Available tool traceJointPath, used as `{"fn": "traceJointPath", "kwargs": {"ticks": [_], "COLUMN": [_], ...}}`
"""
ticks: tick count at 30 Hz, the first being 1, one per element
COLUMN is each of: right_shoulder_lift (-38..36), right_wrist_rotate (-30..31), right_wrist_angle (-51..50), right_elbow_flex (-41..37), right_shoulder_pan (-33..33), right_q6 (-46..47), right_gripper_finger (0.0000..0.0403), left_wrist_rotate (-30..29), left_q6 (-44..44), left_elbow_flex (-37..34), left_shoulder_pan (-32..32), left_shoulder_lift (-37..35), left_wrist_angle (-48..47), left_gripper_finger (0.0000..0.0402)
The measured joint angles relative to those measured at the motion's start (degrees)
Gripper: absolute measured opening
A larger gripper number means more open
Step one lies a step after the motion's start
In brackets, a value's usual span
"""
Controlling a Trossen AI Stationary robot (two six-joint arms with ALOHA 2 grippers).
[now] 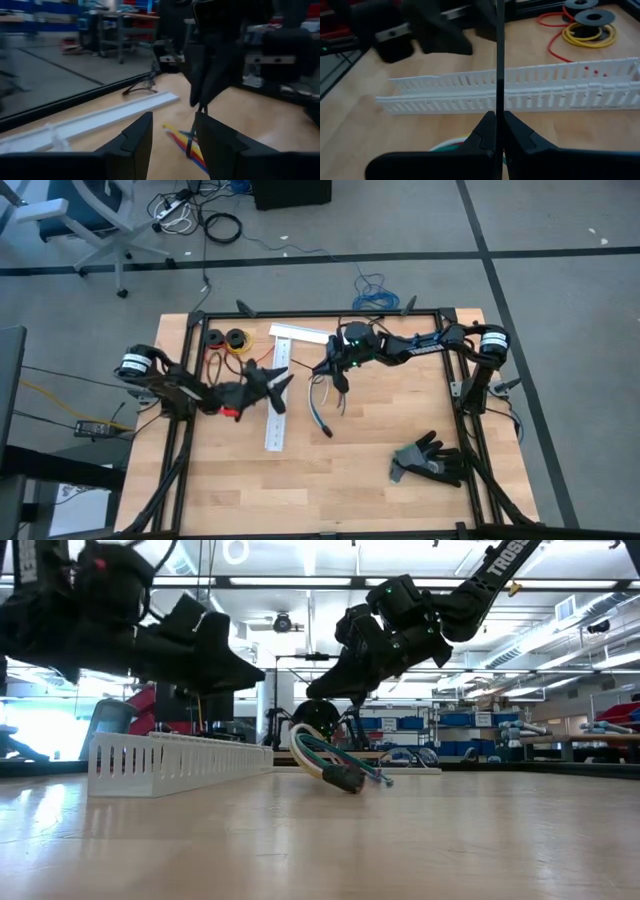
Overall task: Ziptie cables
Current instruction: Wrap the black zip tie on the cables
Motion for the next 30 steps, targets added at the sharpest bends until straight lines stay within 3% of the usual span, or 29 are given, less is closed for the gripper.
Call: {"fn": "traceJointPath", "kwargs": {"ticks": [6, 10, 23, 30], "right_shoulder_lift": [0.0, 0.0, 0.0, 0.0], "right_wrist_rotate": [0.4, 0.8, 0.4, -0.2], "right_wrist_angle": [1.2, 1.1, 1.1, 1.1], "right_elbow_flex": [0.0, 0.0, 0.0, 0.0], "right_shoulder_pan": [0.8, 0.7, 0.7, 0.7], "right_q6": [0.0, 0.2, 0.0, 0.0], "right_gripper_finger": [0.0006, 0.0007, 0.0007, 0.0007], "left_wrist_rotate": [16.5, 22.0, 22.4, 20.6], "left_q6": [0.9, 3.2, 3.2, 3.2], "left_elbow_flex": [1.8, 3.5, 3.8, 3.8], "left_shoulder_pan": [8.4, 10.6, 11.3, 12.0], "left_shoulder_lift": [0.0, 0.0, 0.0, 0.1], "left_wrist_angle": [0.1, -0.2, 0.7, 1.3], "left_gripper_finger": [0.0156, 0.0145, 0.0056, 0.0041]}}
